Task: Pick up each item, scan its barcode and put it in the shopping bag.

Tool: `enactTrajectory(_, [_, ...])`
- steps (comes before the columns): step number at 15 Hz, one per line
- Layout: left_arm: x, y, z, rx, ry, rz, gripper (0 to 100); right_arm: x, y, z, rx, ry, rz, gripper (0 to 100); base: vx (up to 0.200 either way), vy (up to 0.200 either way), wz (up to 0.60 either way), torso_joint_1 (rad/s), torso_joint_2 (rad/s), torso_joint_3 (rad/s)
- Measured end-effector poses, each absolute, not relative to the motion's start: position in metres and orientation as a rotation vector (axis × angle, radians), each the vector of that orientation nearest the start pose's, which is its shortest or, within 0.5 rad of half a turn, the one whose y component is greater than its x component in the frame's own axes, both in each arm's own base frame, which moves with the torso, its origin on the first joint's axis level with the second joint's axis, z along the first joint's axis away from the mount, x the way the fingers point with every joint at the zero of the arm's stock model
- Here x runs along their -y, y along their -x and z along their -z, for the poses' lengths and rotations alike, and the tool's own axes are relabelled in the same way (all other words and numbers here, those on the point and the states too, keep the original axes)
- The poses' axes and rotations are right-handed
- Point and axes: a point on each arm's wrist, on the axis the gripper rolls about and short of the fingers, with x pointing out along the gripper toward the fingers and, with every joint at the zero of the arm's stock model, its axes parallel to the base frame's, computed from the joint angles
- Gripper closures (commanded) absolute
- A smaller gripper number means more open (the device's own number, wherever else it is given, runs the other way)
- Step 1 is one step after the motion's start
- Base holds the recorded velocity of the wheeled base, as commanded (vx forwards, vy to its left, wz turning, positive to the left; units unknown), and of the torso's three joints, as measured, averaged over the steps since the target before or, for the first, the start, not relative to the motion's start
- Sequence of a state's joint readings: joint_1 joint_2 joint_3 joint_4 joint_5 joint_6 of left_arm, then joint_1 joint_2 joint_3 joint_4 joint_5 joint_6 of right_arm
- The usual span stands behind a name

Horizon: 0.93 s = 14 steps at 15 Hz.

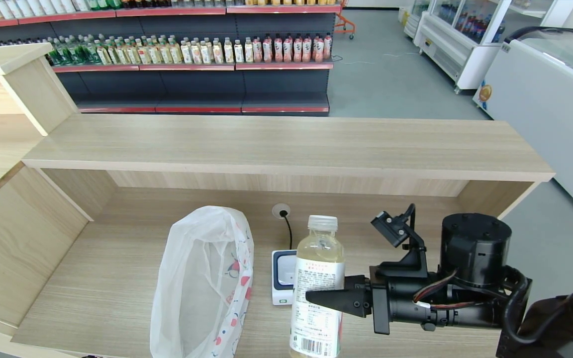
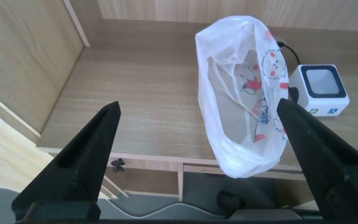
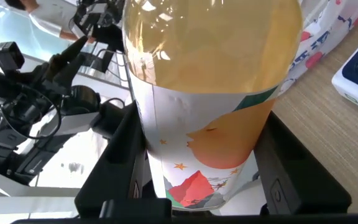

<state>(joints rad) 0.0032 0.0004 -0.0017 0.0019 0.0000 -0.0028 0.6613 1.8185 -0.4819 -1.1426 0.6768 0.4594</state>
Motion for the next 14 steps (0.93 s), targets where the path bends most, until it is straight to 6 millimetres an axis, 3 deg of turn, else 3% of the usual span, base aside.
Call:
enactTrajectory(4, [0.000,0.023,-0.076,-0.001,0.003,-0.004,0,-0.171,-0.207,-0.125,-0.504,-0.389,-1.226,100,0.000,0.000,0.00,0.000,0.00,0.000])
enactTrajectory(7, [0.000,0.023,-0.076,-0.001,0.003,-0.003,0,-0.130,-0.192,-0.143,-0.453,-0.292,-1.083,100,0.000,0.000,0.00,0.000,0.00,0.000])
enactTrajectory(10, [0.000,0.023,-0.076,-0.001,0.003,-0.003,0,-0.082,-0.179,-0.152,-0.272,0.136,-0.938,100,0.000,0.000,0.00,0.000,0.00,0.000])
enactTrajectory(14, [0.000,0.023,-0.076,0.000,0.003,-0.003,0,-0.061,-0.174,-0.166,0.044,0.697,-0.784,100,0.000,0.000,0.00,0.000,0.00,0.000])
